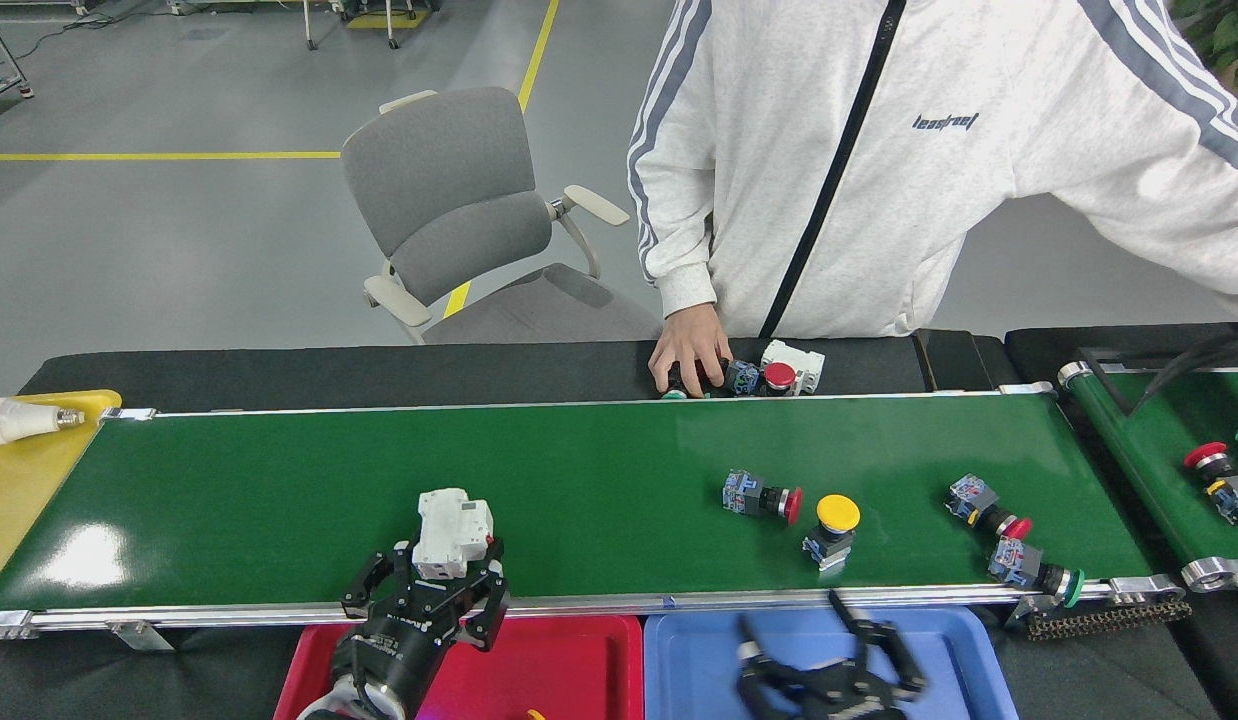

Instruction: Pick switch part from conveyor to tray

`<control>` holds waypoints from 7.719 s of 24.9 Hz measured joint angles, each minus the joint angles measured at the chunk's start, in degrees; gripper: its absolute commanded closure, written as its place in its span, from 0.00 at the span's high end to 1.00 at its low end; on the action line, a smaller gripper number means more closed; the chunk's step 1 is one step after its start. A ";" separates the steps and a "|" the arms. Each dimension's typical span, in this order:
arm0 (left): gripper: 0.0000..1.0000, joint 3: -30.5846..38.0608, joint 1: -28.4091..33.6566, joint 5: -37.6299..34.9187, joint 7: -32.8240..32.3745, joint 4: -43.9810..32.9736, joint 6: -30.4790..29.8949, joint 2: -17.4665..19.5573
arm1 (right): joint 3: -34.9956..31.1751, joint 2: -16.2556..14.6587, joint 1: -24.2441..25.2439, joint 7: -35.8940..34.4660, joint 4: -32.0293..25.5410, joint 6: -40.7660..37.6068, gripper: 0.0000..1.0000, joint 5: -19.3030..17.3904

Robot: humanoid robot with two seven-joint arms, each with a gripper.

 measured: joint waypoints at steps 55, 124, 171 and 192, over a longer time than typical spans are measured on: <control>1.00 13.15 5.67 5.00 1.12 -6.39 0.87 4.25 | 26.54 0.86 -43.39 18.88 37.58 -9.20 0.01 -3.27; 0.98 -7.10 -13.44 -5.12 -4.88 15.78 8.29 -5.79 | 19.35 -4.86 -21.12 15.40 13.15 -5.76 0.17 3.66; 1.00 10.03 12.01 5.25 -4.02 -8.44 9.78 4.14 | 4.50 -1.89 -1.77 -7.27 0.32 14.12 0.99 0.50; 1.00 1.09 -5.06 2.92 -4.03 7.86 9.96 2.74 | 20.21 4.02 -25.32 12.37 19.27 23.96 0.99 5.80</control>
